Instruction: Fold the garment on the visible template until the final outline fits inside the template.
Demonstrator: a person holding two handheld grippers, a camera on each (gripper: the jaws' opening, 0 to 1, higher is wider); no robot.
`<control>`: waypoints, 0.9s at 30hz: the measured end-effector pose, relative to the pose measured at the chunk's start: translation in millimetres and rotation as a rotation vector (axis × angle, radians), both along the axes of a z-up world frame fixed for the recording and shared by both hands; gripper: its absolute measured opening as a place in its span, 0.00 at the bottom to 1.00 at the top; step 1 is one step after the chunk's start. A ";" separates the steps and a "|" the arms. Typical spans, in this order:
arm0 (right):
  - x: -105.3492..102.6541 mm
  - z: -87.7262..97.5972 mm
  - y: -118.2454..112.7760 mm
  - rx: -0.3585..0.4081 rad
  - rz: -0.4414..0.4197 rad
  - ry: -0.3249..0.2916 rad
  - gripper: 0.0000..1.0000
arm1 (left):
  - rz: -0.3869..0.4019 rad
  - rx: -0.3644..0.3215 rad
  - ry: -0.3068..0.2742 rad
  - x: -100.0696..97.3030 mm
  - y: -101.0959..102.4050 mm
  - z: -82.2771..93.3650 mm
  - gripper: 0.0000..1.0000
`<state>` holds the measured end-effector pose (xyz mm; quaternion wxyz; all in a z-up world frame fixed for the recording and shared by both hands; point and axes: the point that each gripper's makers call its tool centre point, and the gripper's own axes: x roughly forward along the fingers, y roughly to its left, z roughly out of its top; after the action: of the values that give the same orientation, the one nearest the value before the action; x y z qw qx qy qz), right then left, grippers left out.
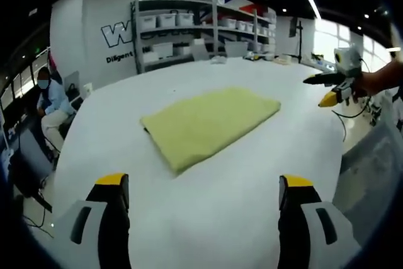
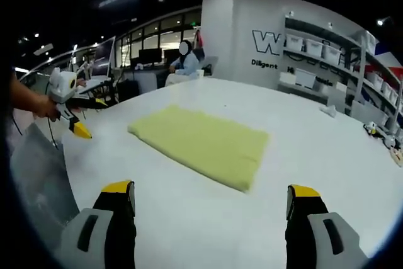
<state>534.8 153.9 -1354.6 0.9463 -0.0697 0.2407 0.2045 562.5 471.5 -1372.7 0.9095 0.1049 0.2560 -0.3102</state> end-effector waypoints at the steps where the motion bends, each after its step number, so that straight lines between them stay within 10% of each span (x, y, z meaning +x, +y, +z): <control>1: 0.3 -0.5 0.4 -0.001 0.002 0.001 0.99 | -0.003 0.004 0.001 0.0 -0.2 -0.7 0.98; 27: 10.8 -5.6 7.7 0.011 0.038 0.002 0.99 | 0.018 0.008 0.014 0.5 -2.6 -2.1 0.98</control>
<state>545.6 161.5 -1360.2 0.9423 -0.0690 0.2392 0.2240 563.0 468.9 -1374.7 0.9100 0.1038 0.2646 -0.3017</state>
